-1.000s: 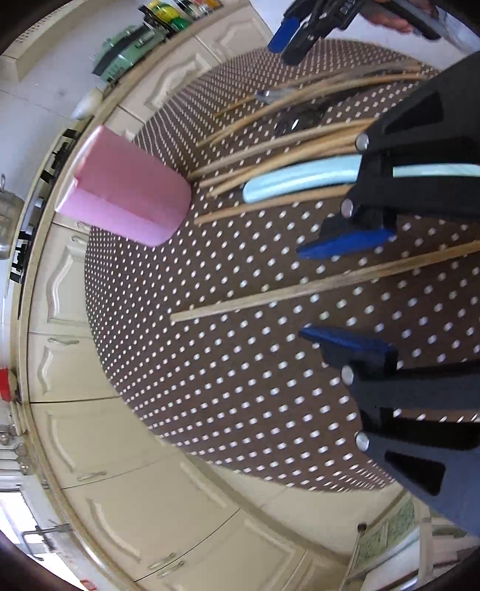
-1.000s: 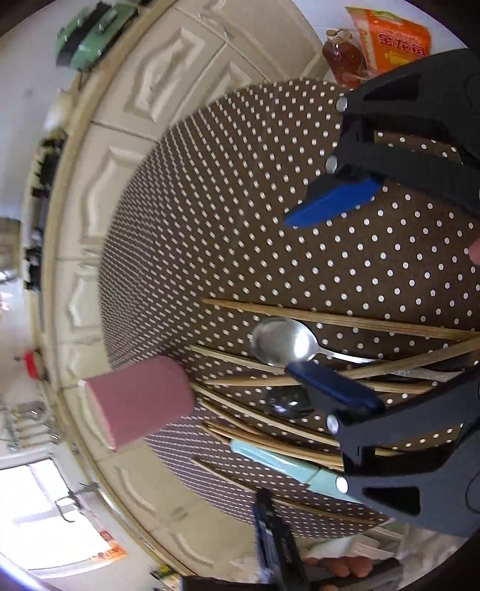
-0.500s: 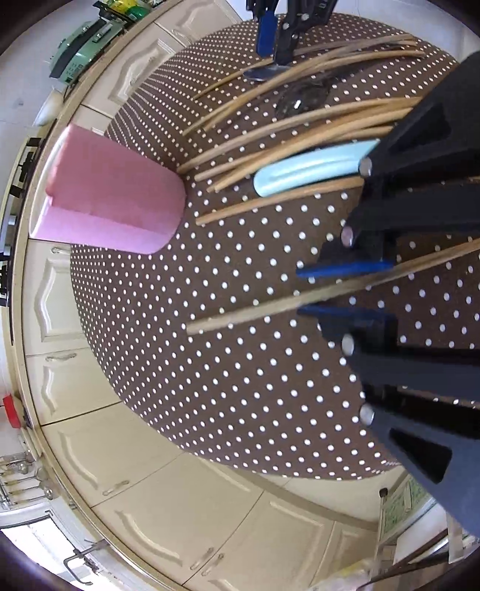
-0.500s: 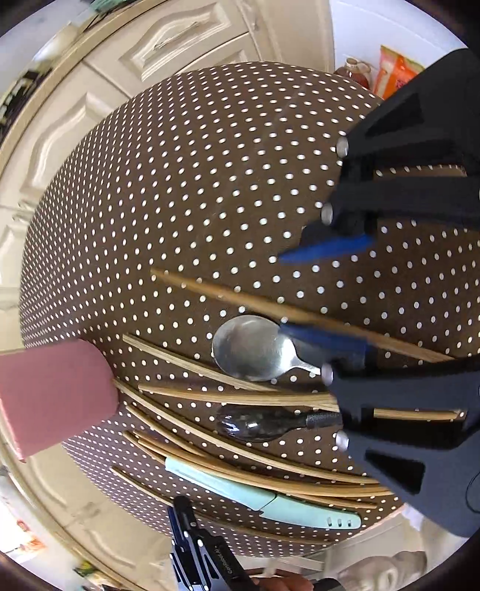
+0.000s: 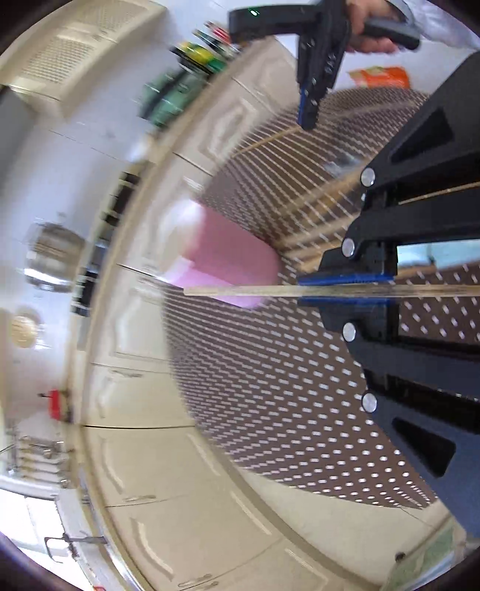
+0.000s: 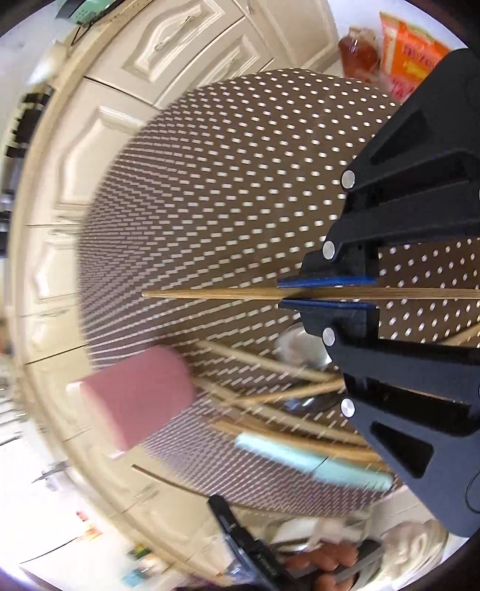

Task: Organize utensils
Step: 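Lift the chopsticks and drop them into the pink cup with both grippers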

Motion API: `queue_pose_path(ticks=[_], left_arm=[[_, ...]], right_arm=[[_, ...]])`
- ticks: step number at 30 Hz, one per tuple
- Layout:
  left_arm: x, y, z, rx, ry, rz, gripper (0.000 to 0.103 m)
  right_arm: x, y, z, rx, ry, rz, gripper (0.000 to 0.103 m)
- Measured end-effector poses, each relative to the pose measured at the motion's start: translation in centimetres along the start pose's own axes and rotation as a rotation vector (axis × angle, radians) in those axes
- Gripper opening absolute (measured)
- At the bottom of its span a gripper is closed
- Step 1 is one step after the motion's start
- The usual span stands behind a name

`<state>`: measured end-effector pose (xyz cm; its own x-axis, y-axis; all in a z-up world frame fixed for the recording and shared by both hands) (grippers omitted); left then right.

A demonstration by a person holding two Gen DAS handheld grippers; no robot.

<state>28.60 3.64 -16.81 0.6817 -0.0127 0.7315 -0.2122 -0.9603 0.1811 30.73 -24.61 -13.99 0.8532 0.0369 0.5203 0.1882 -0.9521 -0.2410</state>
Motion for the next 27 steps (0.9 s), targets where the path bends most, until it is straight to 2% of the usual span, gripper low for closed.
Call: queue_pose_path(ticks=[5,9,11,16,20,27], left_arm=[[2.7,1.8,-4.0,-0.045,0.255,0.007,0.006],[5.1,2.9,-6.1,-0.055,0.411,0.029,0.006],[6.8,3.6,-6.0,-0.061,0.470,0.038,0.006],[10.4,5.6,-6.0,-0.048,0.646,0.080,0.006],[12.8,5.6,-4.7,-0.049,0.701,0.060,0.006],[15.9,4.9,-2.0,-0.008,0.773,0.029,0.006]], right_arm=[[2.7,-1.0,-5.0,0.119,0.222,-0.015,0.006],[4.7,-2.6,-8.8,0.202,0.395,-0.027,0.007],[6.2,-3.4,-9.9,0.245,0.479,-0.026,0.007],[9.3,-6.7,-9.4,0.328,0.596,-0.021,0.007],[11.2,-7.9,-9.3,0.334,0.703,-0.015,0.007],[13.1,-8.7,-8.2,0.335,0.809,0.038,0.007]])
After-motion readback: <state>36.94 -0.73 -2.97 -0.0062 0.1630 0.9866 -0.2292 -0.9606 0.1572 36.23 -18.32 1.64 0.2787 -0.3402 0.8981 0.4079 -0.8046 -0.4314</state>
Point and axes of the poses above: each gripper's, at about its wrist camera, not at the fingertips, and z roughly the way its jaws point, y to its right, x to its top, the point moved 4 cm from there along z, roughly the way its jaws point, and after that the axes turned 7 degrees about z, right-handed, at the moved point
